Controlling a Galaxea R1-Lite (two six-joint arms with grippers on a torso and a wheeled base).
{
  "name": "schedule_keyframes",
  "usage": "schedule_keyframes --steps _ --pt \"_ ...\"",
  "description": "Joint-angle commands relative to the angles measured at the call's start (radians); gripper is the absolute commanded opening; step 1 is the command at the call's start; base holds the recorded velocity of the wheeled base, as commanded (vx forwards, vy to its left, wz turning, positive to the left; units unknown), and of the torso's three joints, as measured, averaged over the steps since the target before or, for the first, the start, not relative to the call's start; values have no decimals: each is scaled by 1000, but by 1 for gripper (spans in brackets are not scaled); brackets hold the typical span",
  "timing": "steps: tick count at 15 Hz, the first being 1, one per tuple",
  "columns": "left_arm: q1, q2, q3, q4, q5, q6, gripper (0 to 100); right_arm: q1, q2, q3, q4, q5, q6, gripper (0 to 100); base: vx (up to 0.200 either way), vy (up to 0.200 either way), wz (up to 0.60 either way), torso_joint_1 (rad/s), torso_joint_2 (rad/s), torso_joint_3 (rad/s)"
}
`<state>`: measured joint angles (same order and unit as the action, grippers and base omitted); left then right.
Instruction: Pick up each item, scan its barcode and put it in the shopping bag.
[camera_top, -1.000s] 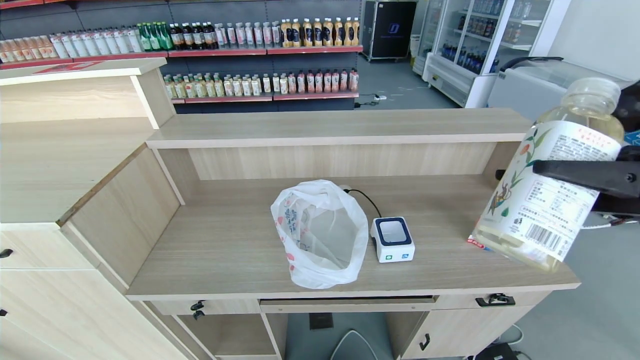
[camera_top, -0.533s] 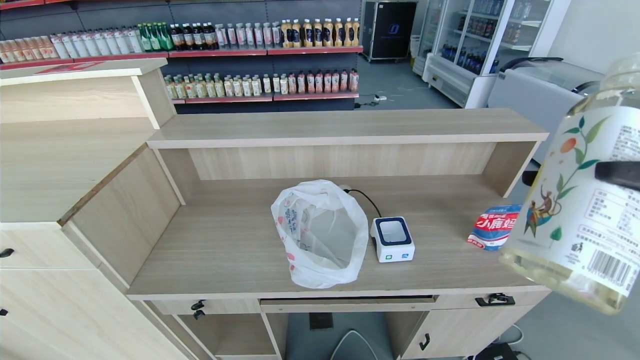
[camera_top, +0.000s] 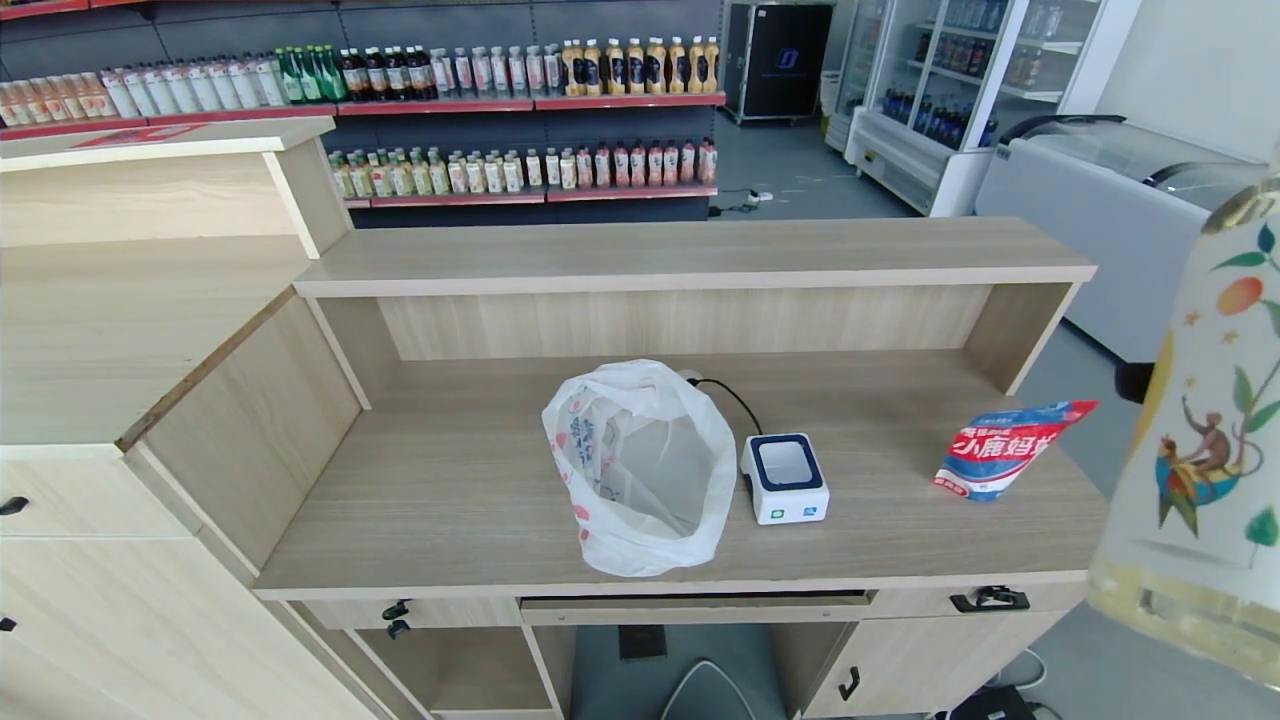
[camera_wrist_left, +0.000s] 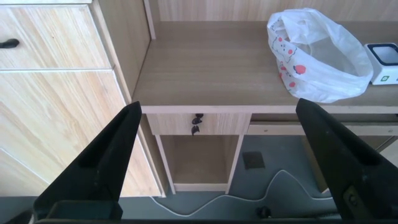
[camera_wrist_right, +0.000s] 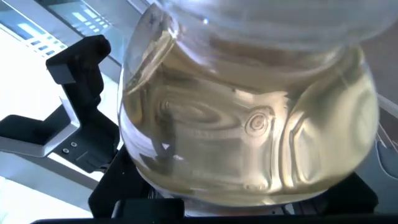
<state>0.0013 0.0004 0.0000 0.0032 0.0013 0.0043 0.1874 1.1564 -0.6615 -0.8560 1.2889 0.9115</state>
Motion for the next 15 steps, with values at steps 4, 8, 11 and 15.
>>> schedule_keyframes --steps 4,8,11,15 --pt "0 0 0 0 0 0 100 9 -29 17 -3 52 -2 0 0 0 0 0 0 0" --pt "0 0 0 0 0 0 100 9 -24 23 -8 52 -3 0 0 0 0 0 0 0" --pt "0 0 0 0 0 0 100 9 -26 26 -8 52 -8 0 0 0 0 0 0 0" --pt "0 0 0 0 0 -1 100 12 -35 31 -8 52 -8 0 0 0 0 0 0 0"
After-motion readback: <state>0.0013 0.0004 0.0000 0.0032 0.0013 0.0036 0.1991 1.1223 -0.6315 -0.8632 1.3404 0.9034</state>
